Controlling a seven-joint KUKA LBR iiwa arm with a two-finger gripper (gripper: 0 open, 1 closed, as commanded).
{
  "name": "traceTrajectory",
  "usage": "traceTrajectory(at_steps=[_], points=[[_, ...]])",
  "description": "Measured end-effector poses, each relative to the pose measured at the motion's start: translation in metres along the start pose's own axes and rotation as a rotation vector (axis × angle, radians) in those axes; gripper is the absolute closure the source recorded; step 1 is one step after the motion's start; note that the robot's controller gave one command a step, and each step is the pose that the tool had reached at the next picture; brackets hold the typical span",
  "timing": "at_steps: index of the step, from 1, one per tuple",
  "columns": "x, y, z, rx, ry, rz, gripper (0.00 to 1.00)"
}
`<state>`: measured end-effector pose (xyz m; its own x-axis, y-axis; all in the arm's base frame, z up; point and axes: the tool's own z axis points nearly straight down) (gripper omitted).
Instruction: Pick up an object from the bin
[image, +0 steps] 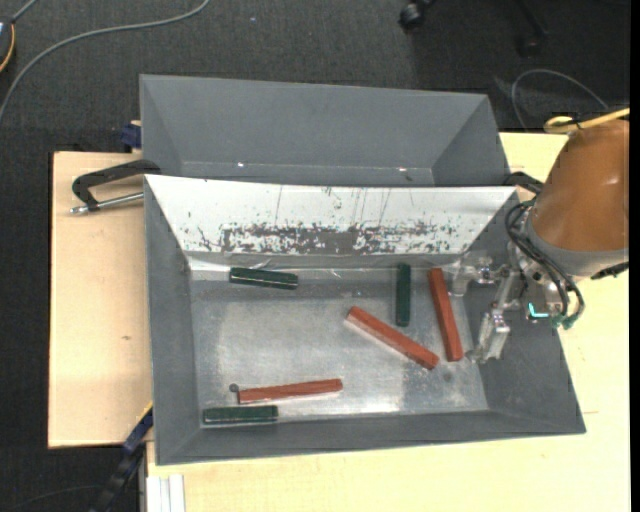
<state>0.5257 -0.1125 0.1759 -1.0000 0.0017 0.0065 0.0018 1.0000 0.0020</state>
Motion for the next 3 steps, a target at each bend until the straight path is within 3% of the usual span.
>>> traceTrajectory(at_steps=[1,2,3], points=[[-0.009,0.078,0.109,-0.003,-0.003,0.087,0.00],[-0.008,0.107,0.074,0.000,-0.015,0.277,0.00],[-0.011,0.127,0.065,-0.003,-0.012,0.620,0.00]])
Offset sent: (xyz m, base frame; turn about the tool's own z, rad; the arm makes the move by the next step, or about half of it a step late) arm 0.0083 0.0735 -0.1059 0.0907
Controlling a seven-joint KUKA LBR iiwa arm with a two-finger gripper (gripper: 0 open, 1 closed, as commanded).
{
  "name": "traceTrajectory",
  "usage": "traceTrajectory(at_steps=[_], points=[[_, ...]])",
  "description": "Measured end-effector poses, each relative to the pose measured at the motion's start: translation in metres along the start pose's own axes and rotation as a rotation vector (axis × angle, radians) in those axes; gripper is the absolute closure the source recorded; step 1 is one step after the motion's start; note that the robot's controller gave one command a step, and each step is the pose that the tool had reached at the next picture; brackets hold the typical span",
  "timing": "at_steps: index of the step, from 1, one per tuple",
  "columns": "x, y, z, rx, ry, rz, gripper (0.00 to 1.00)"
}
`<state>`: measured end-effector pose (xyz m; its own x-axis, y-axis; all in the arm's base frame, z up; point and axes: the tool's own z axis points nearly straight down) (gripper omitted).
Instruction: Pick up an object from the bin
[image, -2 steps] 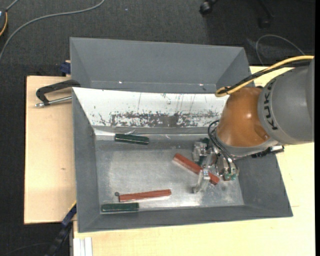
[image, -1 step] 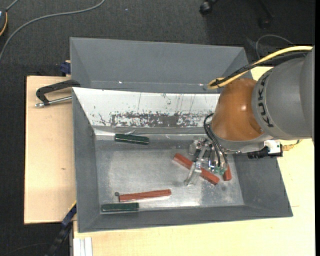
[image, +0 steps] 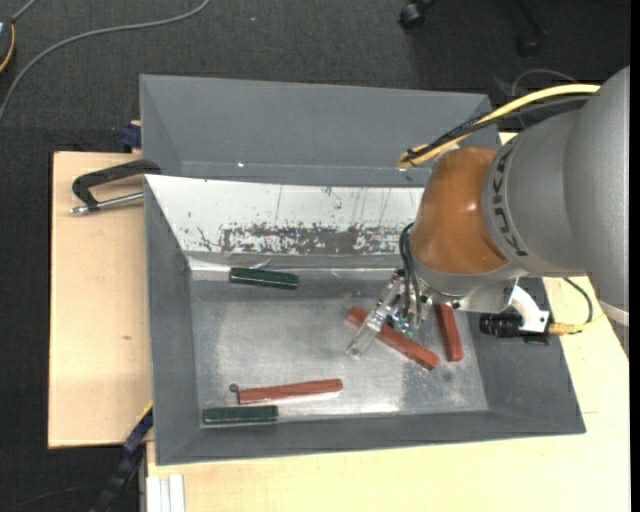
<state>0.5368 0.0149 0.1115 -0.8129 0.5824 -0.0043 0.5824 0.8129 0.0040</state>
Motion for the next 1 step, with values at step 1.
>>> traceTrajectory(at_steps=[1], points=[[-0.0129,-0.0030,0.0426,0.005,0.007,0.105,0.00]])
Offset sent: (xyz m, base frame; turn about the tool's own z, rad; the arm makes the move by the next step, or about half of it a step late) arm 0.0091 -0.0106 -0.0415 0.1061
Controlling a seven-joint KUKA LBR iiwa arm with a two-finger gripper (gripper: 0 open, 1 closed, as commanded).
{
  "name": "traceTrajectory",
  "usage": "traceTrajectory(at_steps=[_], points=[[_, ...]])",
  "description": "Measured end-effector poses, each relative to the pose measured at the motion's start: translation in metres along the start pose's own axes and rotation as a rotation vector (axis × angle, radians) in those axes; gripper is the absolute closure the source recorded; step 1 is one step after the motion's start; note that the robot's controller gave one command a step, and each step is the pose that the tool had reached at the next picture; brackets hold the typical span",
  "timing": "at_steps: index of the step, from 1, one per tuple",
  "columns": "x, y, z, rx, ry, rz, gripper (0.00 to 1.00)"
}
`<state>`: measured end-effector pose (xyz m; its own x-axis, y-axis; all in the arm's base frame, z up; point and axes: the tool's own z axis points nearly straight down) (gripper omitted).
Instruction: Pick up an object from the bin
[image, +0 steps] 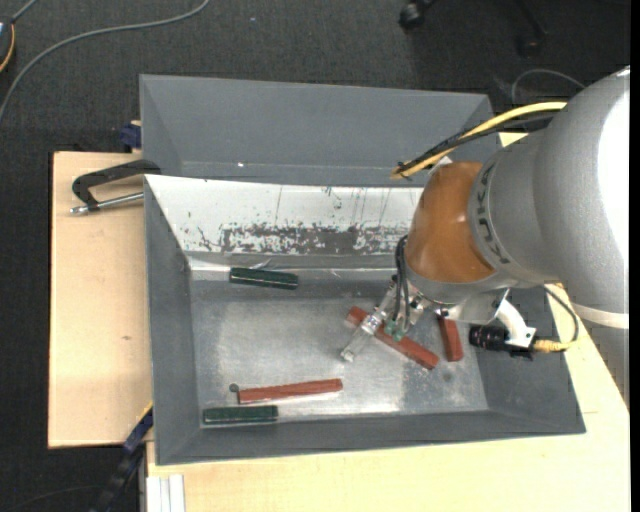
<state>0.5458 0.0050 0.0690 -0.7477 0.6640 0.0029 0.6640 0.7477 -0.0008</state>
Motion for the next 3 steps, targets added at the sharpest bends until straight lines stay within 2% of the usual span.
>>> traceTrajectory(at_steps=[1,2,3], points=[[0.000,0.001,-0.001,-0.001,-0.002,-0.003,0.00],[0.000,0.001,-0.001,-0.001,-0.002,-0.002,1.00],[-0.001,0.003,-0.085,-0.010,-0.012,-0.005,1.00]])
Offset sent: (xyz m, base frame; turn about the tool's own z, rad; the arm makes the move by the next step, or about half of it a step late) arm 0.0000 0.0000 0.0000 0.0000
